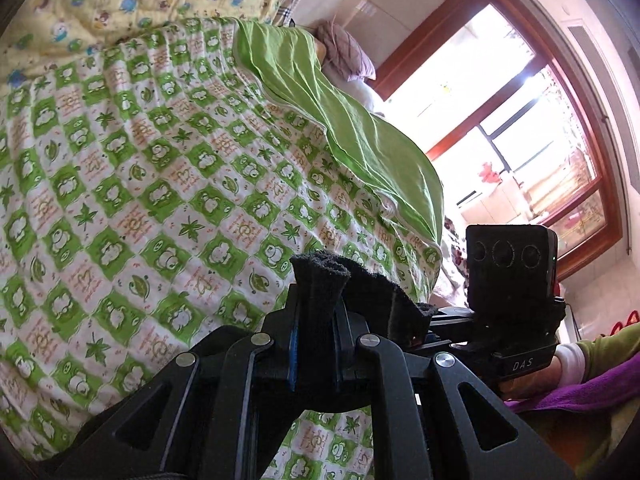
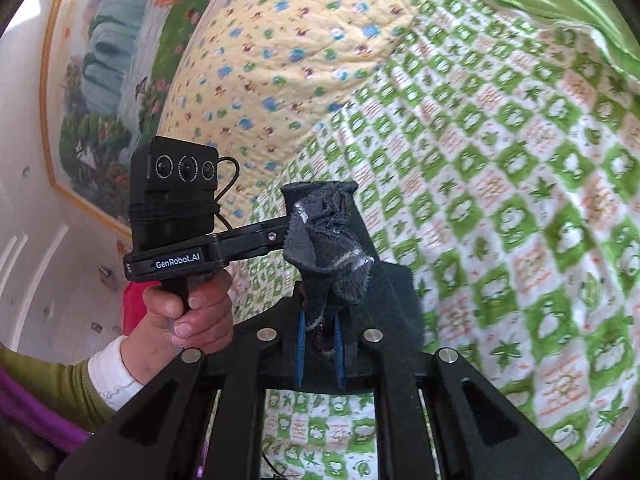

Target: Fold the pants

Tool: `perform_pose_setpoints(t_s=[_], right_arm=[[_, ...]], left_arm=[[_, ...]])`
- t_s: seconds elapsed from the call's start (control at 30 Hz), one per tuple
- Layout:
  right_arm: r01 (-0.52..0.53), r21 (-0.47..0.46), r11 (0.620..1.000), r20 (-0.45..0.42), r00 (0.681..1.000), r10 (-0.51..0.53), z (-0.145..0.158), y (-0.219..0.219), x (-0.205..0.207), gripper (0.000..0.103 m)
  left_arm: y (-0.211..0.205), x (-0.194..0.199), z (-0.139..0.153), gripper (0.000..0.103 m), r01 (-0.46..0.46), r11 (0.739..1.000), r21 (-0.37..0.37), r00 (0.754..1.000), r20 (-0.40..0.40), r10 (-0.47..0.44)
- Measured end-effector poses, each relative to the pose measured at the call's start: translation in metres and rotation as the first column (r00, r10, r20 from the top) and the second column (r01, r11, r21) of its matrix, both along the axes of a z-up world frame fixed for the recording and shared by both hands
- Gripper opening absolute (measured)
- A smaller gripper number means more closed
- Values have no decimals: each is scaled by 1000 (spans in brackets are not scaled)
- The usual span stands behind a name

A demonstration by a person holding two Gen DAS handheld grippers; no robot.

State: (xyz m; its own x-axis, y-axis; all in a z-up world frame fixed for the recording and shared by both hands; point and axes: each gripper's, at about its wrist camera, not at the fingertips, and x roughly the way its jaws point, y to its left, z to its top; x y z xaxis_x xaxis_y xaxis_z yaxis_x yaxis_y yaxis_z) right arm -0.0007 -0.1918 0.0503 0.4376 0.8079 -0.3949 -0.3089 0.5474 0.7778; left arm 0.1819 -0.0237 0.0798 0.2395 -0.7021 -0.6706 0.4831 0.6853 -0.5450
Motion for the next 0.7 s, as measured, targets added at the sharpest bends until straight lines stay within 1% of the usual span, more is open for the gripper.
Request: perform_pose_setpoints(t_s=[0.2, 0.3, 0.37, 0.53, 0.7], right_arm=[[-104, 7, 995, -27, 994, 104, -14, 40, 6, 13], [-154, -11, 988, -37, 987, 153, -25, 62, 9, 13], [-180, -25, 983, -46, 983, 178, -31, 73, 10, 13], [-233, -64, 970, -69, 971, 228, -49, 101, 14, 14], [-276, -96, 956, -102, 958, 267, -62, 121, 17, 16]], left_arm=[[40, -25, -14, 11, -98, 995, 1, 995, -16, 98], [61, -37, -25, 11, -150, 989, 7, 988, -34, 150], [72, -44, -35, 11, -182, 983, 21, 982, -45, 183], [97, -56, -60, 11, -261, 965, 26, 961, -87, 262], [110, -62, -79, 11, -303, 952, 37, 945, -117, 305]])
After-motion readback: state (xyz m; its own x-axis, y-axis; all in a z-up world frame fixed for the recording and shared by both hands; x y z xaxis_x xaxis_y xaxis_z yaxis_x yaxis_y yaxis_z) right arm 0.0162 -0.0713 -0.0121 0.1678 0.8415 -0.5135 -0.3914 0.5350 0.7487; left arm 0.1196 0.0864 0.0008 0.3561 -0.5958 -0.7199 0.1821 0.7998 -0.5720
